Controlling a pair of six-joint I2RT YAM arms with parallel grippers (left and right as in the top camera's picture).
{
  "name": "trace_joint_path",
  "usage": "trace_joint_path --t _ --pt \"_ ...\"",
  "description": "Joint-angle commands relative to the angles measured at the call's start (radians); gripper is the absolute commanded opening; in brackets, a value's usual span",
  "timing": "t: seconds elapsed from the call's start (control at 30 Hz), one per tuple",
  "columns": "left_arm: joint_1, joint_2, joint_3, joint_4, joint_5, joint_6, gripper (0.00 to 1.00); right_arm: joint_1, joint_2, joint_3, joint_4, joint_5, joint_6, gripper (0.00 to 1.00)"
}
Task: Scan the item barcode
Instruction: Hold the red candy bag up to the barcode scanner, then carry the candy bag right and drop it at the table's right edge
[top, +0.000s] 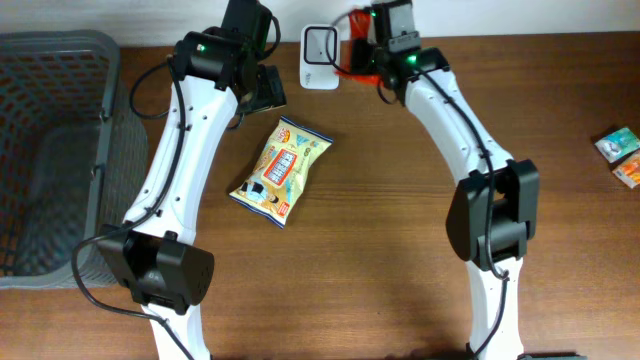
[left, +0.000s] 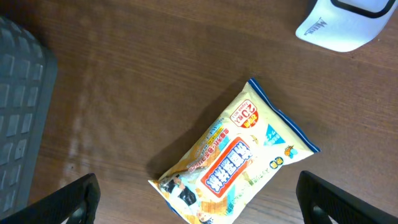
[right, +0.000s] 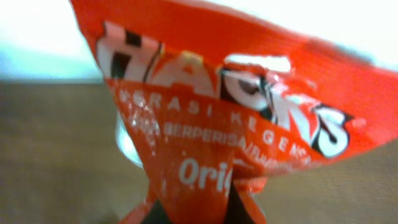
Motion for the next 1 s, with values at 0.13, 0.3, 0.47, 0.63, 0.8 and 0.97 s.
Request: trace_joint_path --t 0.13,0.3,0.47,0.63,0.8,0.97 --pt "0.000 -0.013 0.008 -0.002 0.004 0.005 0.99 0.044 0.114 0.014 0.379 0.009 -0.003 0.04" --pt "0.000 -0.013 0.008 -0.002 0.004 0.005 0.99 0.051 0.171 0.015 0.507 0.037 -0.004 0.04" --pt "0.000 -0.013 0.008 -0.002 0.003 0.005 0.99 -0.010 0.047 0.017 0.441 0.040 -0.029 0.04" --pt "0.000 -0.013 0.008 -0.002 0.003 0.005 0.99 -0.188 -0.139 0.017 0.088 0.203 -0.021 0.04" --pt "0.000 -0.013 0.008 -0.002 0.003 0.005 0.99 -0.546 -0.152 0.013 -0.437 0.383 -0.021 0.04" --pt "0.000 -0.013 0.008 -0.002 0.004 0.005 0.99 -0.768 -0.130 -0.106 -0.446 0.364 -0.021 0.20"
